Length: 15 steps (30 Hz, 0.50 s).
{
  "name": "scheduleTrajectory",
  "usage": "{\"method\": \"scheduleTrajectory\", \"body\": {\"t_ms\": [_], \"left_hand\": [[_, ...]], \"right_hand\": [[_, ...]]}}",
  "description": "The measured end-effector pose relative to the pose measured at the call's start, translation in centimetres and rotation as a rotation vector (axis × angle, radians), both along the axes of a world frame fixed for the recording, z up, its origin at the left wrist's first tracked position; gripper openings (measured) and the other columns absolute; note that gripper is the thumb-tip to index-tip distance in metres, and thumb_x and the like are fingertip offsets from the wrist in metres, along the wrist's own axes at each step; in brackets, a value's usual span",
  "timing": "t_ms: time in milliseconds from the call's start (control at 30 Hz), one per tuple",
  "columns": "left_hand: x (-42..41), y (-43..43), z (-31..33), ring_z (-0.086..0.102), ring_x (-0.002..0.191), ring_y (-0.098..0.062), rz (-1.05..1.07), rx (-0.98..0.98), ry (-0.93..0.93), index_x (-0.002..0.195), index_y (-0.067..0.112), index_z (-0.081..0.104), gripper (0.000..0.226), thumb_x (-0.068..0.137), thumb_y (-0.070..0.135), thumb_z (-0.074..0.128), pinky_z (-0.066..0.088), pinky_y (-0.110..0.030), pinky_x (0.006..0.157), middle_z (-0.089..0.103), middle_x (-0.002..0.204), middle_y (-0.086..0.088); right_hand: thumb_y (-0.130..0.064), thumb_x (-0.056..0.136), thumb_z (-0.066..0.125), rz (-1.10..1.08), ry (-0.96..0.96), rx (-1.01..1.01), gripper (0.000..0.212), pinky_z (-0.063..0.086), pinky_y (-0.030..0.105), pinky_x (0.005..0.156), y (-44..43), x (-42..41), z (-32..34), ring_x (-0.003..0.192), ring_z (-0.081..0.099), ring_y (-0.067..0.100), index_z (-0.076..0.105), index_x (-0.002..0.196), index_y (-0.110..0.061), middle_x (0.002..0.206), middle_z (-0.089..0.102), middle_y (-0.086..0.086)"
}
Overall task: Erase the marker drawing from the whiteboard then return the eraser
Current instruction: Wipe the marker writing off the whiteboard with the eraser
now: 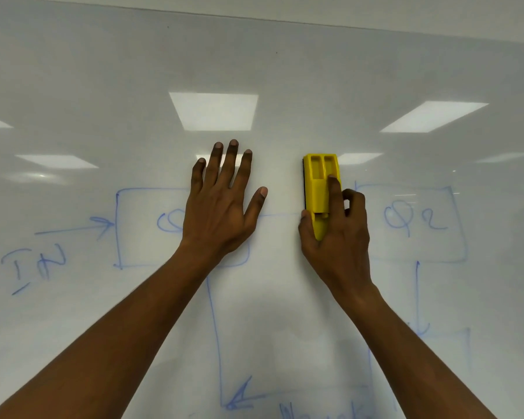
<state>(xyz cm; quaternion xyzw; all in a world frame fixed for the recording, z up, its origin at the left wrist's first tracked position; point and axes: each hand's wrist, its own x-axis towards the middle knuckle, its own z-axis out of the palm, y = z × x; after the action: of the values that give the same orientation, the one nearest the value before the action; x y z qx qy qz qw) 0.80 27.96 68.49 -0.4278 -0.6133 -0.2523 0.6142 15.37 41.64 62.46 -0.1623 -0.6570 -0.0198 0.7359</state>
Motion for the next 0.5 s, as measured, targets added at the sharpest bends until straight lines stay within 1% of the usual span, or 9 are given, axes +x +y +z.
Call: {"method": "scheduleTrajectory", "body": {"t_ms": [67, 133, 200, 300, 400, 500], "left_hand": [[-0.2, 0.3, -0.1, 0.010, 0.167, -0.031, -0.003, 0.010, 0.000, 0.171, 0.016, 0.023, 0.076, 0.108, 0.058, 0.025, 0.009, -0.052, 0.135, 0.014, 0.179, -0.010], [-0.3, 0.7, -0.1, 0.009, 0.167, -0.031, 0.004, 0.030, 0.009, 0.171, 0.016, 0.022, 0.075, 0.109, 0.058, 0.026, 0.008, -0.052, 0.135, 0.013, 0.179, -0.010], [-0.5, 0.9, -0.2, 0.009, 0.167, -0.032, 0.022, 0.049, 0.027, 0.171, 0.017, 0.022, 0.075, 0.109, 0.057, 0.028, 0.008, -0.052, 0.135, 0.013, 0.179, -0.011], [-0.8, 0.9, -0.2, 0.010, 0.167, -0.032, 0.040, 0.063, 0.052, 0.171, 0.017, 0.022, 0.073, 0.110, 0.056, 0.030, 0.009, -0.053, 0.135, 0.013, 0.179, -0.011], [-0.8, 0.8, -0.3, 0.013, 0.166, -0.033, 0.045, 0.074, 0.067, 0.171, 0.017, 0.024, 0.072, 0.110, 0.055, 0.031, 0.012, -0.054, 0.134, 0.016, 0.179, -0.011], [-0.8, 0.8, -0.3, 0.017, 0.165, -0.034, 0.048, 0.095, 0.080, 0.170, 0.017, 0.028, 0.070, 0.111, 0.054, 0.033, 0.015, -0.055, 0.134, 0.021, 0.177, -0.012]], "right_hand": [[-0.033, 0.096, 0.070, 0.001, 0.019, 0.013, 0.070, 0.058, 0.047, 0.085, 0.0, -0.1, 0.3, 0.109, 0.058, 0.037, 0.042, 0.154, -0.006, 0.135, 0.049, 0.024], [-0.037, 0.098, 0.069, -0.007, 0.052, 0.030, 0.064, 0.058, 0.047, 0.088, -0.2, -0.3, 0.7, 0.113, 0.057, 0.037, 0.048, 0.149, -0.004, 0.135, 0.050, 0.024], [-0.040, 0.099, 0.069, -0.011, 0.083, 0.042, 0.058, 0.058, 0.043, 0.086, -0.1, -0.5, 1.2, 0.111, 0.059, 0.036, 0.055, 0.142, -0.003, 0.132, 0.053, 0.022], [-0.035, 0.099, 0.070, -0.020, 0.096, 0.085, 0.051, 0.058, 0.038, 0.079, 0.2, -0.2, 1.5, 0.105, 0.062, 0.035, 0.060, 0.136, -0.002, 0.126, 0.058, 0.022], [-0.031, 0.097, 0.072, -0.099, 0.121, 0.115, 0.048, 0.055, 0.037, 0.076, 1.8, 1.0, 1.2, 0.101, 0.064, 0.038, 0.063, 0.133, -0.001, 0.123, 0.061, 0.023], [-0.027, 0.094, 0.074, -0.124, 0.233, 0.007, 0.045, 0.051, 0.041, 0.078, 4.7, 3.5, 1.2, 0.101, 0.064, 0.043, 0.066, 0.128, 0.001, 0.119, 0.062, 0.026]]}}
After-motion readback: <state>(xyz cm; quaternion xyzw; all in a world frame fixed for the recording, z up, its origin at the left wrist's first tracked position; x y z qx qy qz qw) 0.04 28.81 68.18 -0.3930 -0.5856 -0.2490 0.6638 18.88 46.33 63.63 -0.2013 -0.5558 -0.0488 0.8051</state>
